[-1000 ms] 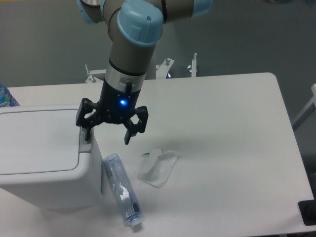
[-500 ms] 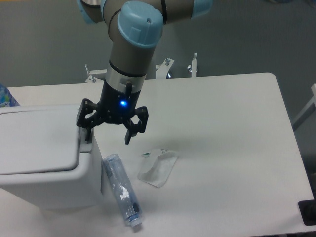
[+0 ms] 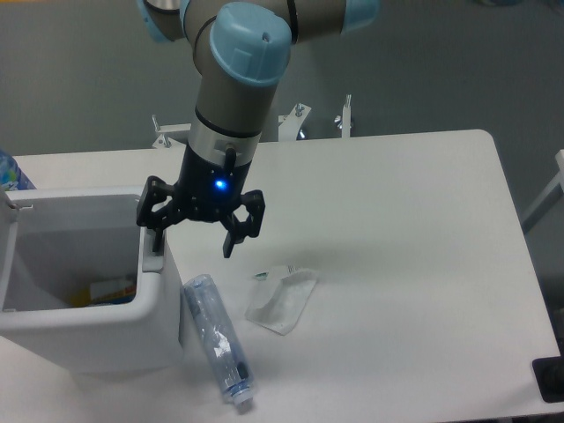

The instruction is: Open the trash can

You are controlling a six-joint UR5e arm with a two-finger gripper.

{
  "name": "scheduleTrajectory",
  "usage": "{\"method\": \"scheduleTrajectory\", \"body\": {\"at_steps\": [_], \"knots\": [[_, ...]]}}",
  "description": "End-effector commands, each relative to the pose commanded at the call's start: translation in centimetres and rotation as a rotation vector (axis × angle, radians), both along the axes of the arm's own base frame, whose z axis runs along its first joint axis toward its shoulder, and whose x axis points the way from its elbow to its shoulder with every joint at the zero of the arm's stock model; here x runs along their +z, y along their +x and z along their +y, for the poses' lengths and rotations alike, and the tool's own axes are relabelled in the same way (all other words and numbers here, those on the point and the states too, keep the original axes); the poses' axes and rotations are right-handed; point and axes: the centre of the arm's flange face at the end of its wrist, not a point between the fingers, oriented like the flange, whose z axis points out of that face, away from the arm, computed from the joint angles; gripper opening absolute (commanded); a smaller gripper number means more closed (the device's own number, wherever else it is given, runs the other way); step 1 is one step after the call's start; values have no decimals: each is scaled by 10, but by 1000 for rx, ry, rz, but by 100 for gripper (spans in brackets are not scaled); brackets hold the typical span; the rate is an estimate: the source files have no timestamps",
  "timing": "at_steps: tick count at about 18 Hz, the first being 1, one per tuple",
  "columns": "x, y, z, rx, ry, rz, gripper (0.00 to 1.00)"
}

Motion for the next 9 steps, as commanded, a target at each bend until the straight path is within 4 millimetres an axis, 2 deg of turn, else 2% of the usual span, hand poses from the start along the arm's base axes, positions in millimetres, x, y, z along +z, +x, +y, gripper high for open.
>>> {"method": "scheduleTrajectory", "body": {"at_steps": [6,7,9], "knots": [[38,-8,0,10,71,66,100],[44,-15,-3,21,81,76,100],[58,-43,-18,69,106,106,100]]}}
